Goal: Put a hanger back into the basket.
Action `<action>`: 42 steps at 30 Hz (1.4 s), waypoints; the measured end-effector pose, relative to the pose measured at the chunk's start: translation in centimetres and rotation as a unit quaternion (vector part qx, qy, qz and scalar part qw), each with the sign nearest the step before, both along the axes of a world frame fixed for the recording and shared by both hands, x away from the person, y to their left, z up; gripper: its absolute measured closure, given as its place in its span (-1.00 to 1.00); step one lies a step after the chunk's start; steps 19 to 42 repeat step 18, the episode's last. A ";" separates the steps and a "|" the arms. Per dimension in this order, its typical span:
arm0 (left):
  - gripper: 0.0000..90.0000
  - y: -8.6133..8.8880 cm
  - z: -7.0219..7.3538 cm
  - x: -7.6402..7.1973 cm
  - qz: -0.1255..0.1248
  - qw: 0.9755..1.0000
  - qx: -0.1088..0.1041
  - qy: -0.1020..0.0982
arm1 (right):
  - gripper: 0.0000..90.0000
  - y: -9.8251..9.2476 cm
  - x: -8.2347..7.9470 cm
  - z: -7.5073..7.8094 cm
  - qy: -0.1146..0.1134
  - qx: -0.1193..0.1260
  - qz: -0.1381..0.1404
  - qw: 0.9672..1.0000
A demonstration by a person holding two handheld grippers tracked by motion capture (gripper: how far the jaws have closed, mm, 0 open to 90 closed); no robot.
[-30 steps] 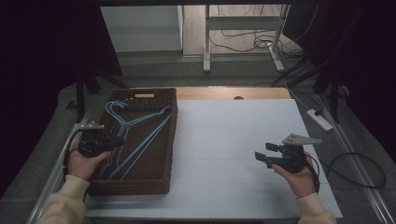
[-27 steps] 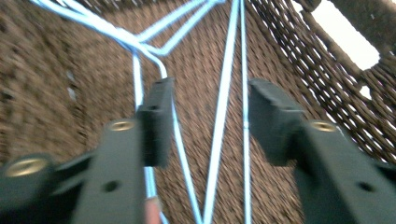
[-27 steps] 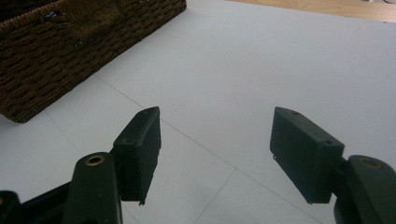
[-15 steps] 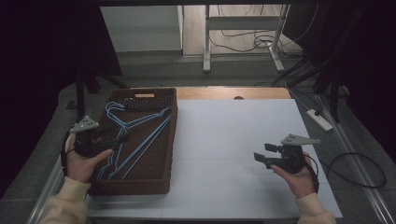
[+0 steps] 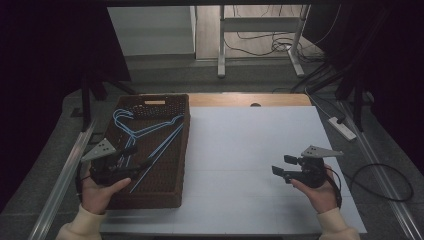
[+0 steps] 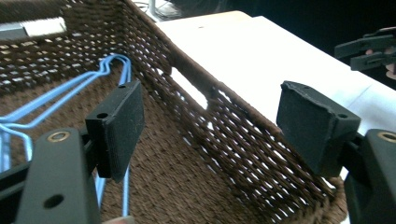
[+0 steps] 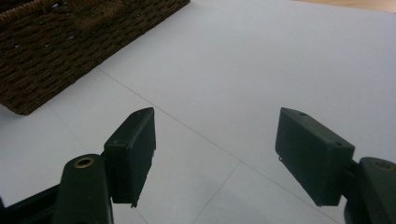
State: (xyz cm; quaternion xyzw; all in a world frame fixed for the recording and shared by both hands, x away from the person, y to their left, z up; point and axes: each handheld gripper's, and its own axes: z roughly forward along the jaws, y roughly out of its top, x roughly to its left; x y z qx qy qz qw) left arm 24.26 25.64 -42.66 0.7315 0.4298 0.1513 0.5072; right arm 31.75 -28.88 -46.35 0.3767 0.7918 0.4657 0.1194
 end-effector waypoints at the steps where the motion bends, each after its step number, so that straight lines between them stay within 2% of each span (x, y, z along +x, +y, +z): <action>1: -0.46 -0.1 -0.2 -0.2 -0.001 1.000 -0.001 0.001 | -0.35 -0.1 0.0 -0.1 0.001 0.000 -0.002 1.000; 6: -0.46 -0.7 -1.1 -0.6 -0.007 1.000 -0.003 0.001 | -0.38 -0.3 0.0 -0.3 -0.003 -0.004 -0.005 1.000; 12: -0.45 -1.0 -1.7 -0.5 -0.010 1.000 -0.004 0.003 | -0.38 -0.4 -0.1 -0.5 -0.007 -0.008 -0.004 1.000; 42: -0.44 -1.2 -1.8 -0.5 -0.008 1.000 -0.003 0.000 | -0.39 -0.5 -0.2 -0.5 -0.009 -0.009 -0.005 1.000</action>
